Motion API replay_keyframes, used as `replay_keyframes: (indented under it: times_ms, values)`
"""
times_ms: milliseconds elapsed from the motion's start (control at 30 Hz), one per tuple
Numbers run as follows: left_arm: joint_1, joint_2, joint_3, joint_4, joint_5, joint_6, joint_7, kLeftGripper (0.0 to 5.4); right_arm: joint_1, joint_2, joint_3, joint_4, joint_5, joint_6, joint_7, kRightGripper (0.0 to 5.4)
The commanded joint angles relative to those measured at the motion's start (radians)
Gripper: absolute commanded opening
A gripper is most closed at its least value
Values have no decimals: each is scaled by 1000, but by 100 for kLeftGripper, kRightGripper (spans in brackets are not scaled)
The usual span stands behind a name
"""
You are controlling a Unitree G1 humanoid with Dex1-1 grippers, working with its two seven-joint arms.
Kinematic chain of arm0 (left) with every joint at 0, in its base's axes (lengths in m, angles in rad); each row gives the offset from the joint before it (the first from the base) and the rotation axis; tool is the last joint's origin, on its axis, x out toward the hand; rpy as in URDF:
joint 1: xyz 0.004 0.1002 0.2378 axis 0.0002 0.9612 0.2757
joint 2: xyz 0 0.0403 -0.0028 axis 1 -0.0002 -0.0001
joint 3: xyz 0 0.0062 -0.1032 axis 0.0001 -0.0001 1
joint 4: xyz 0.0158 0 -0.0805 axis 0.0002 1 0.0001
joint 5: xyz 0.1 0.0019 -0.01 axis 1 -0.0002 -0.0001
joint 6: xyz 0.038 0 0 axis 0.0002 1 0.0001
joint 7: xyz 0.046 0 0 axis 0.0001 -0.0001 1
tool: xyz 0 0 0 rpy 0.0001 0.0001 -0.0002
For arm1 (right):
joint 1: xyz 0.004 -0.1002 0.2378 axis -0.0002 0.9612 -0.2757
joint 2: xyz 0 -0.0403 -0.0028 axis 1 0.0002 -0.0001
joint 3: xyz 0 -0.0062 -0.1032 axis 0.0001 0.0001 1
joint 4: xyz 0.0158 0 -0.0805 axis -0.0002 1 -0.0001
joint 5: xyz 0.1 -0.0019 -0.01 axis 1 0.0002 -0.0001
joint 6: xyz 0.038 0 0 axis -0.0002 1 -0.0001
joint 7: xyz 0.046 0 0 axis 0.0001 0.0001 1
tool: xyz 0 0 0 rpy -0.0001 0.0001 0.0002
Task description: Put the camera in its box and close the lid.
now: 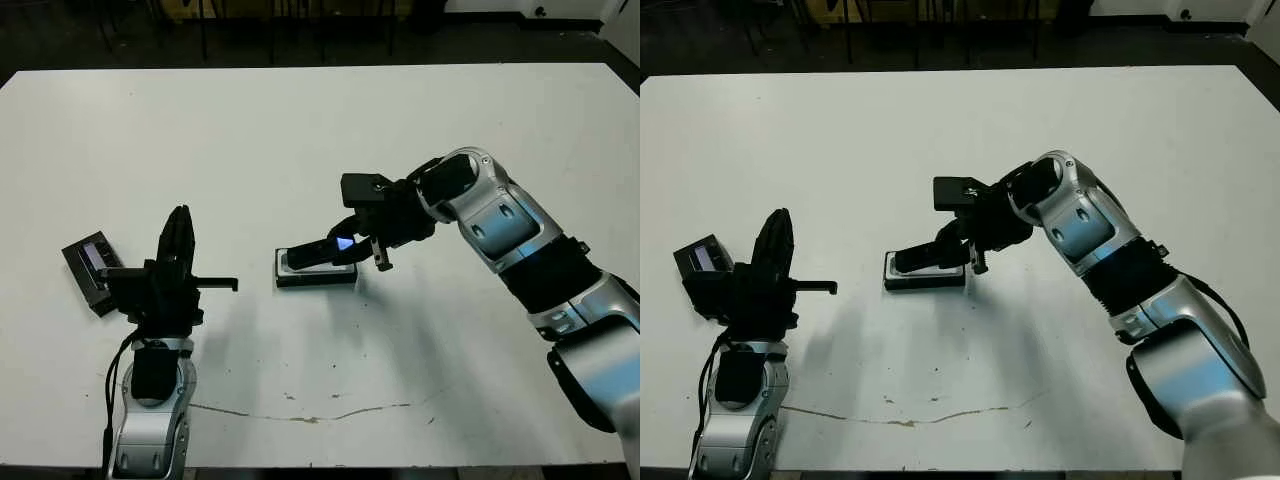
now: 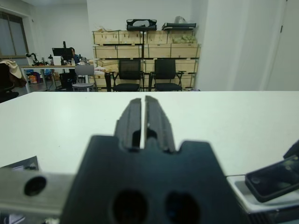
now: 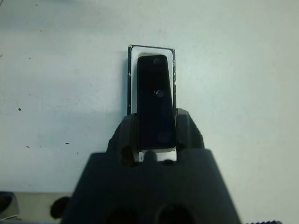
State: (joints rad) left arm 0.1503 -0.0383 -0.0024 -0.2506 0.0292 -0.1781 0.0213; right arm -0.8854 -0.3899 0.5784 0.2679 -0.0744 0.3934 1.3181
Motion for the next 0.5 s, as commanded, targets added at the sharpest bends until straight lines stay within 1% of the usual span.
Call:
replay_keyframes:
  times_ms: [33,100,267,333,400,500]
  values:
    - [14,3,-3,15,4,4,2,0,21,11,13,16,-10,-25,-2,64]
    - [14,2,-5,15,9,6,6,0,14,19,21,24,-13,-41,11,64]
    - [15,-2,-8,13,9,11,11,0,4,39,42,24,-39,-29,11,64]
    - [16,-2,-9,12,10,11,12,0,5,44,50,21,-55,-41,7,64]
    - [17,-1,-10,9,13,14,14,0,8,49,56,16,-67,-38,0,64]
    - [20,-3,-12,6,10,19,17,0,13,59,57,20,-70,-33,-4,64]
